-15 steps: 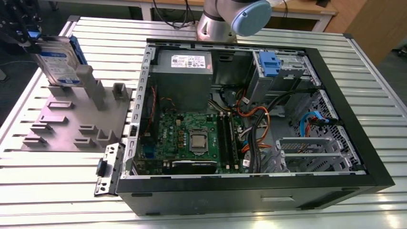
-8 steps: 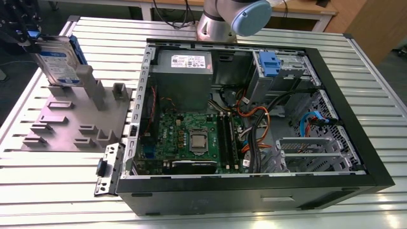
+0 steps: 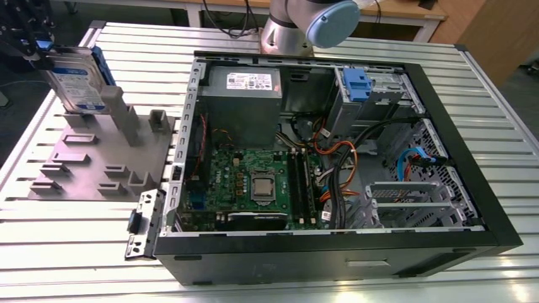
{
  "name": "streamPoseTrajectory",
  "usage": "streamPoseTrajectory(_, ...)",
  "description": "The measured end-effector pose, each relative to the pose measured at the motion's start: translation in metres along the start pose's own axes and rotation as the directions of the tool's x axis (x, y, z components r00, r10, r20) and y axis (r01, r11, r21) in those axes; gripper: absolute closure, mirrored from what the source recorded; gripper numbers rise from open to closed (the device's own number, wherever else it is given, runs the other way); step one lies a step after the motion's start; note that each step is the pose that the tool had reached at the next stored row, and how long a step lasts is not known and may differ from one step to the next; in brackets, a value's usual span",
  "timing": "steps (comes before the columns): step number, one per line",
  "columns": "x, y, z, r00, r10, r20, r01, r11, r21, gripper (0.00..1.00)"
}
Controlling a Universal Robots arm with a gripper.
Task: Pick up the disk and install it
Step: 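Pick up the disk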
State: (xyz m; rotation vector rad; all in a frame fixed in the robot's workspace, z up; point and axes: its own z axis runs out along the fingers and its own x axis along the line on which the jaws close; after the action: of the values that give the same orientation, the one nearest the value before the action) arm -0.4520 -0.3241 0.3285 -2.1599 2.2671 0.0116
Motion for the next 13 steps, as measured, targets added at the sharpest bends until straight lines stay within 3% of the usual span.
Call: streamPoseTrajectory(13, -0.0001, -0.0001, -0.0062, 1.0, 0.0, 0.0003, 0.0, 1.0, 0.0005, 0.64)
